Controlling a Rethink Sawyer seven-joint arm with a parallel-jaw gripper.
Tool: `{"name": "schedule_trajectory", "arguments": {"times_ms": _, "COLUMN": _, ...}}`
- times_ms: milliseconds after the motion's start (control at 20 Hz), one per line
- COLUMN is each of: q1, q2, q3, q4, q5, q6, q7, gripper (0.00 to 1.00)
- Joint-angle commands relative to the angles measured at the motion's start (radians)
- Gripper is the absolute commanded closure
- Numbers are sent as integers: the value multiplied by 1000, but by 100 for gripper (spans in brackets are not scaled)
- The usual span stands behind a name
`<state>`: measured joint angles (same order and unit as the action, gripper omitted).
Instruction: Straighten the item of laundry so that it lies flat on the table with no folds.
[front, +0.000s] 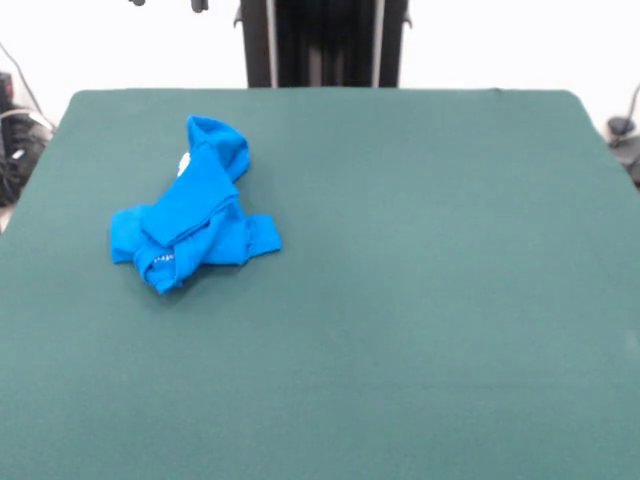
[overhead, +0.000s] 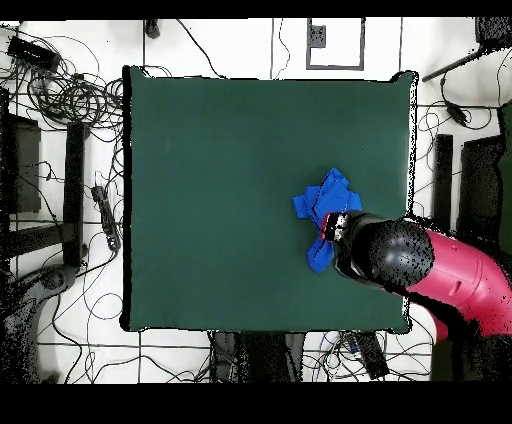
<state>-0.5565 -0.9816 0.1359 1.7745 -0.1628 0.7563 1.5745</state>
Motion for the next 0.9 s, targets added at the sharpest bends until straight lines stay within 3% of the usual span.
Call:
{"name": "schedule_trajectory", "arguments": {"times_ms": 50, "q1": -133, "q2": -56, "q3": 155, "q4": 109, "q5": 59, "q6": 2, "q7": -218, "gripper": 0}}
{"name": "schedule_trajectory", "arguments": {"times_ms": 400, "q1": -173, "q2": -38, "q3": 196, "q4": 91, "q5": 0, "q6": 30, "q7": -201, "gripper": 0}}
{"name": "schedule_trajectory", "arguments": {"times_ms": 900, "q1": -171, "q2": 90, "q3": 223, "q4": 97, "q5": -81, "q6": -107, "q7": -108, "gripper": 0}}
